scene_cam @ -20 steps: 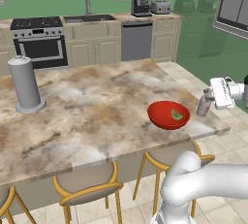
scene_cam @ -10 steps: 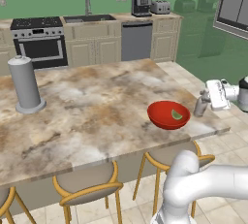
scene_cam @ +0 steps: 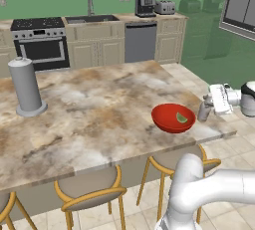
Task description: There is a bowl on the dining counter. Grab a lemon wedge from the fridge and place it in the bowl. Then get the liquor bottle and glass cup from the cabinet and place them next to the bowl.
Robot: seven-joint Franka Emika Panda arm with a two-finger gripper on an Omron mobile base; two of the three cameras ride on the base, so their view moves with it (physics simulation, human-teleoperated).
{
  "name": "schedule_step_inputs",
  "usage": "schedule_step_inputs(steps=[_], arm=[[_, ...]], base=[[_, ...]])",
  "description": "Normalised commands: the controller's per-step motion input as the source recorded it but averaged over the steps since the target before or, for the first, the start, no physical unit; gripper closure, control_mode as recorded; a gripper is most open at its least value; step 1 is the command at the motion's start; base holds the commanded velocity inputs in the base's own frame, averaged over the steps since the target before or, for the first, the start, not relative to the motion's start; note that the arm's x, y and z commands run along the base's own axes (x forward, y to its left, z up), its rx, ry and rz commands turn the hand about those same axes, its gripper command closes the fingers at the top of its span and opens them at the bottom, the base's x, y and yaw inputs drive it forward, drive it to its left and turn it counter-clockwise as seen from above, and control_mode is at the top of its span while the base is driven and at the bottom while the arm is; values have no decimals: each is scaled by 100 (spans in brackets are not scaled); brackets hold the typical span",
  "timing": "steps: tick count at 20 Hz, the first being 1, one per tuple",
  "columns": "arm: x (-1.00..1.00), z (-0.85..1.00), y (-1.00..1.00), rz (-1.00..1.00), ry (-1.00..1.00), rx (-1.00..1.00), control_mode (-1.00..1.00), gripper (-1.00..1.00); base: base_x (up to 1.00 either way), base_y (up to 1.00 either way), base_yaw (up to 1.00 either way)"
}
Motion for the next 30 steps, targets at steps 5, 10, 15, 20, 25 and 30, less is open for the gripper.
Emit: schedule_step_inputs(steps=[5, 10, 15, 20, 25, 30], arm=[[12, -18, -13, -1, 4, -4, -100, 100], [25, -17, -2, 0, 5, -1, -100, 100], [28, -23, 0, 0, 5, 0, -100, 100], [15, -27, -2, 0, 3, 0, -100, 100], [0, -26, -9, 0, 0, 0, -100, 100], [-3, -18, -9, 0, -1, 0, -100, -100]], base=[[0, 0, 0], [0, 0, 0], [0, 0, 0], [0, 0, 0], [0, 0, 0], [0, 0, 0]])
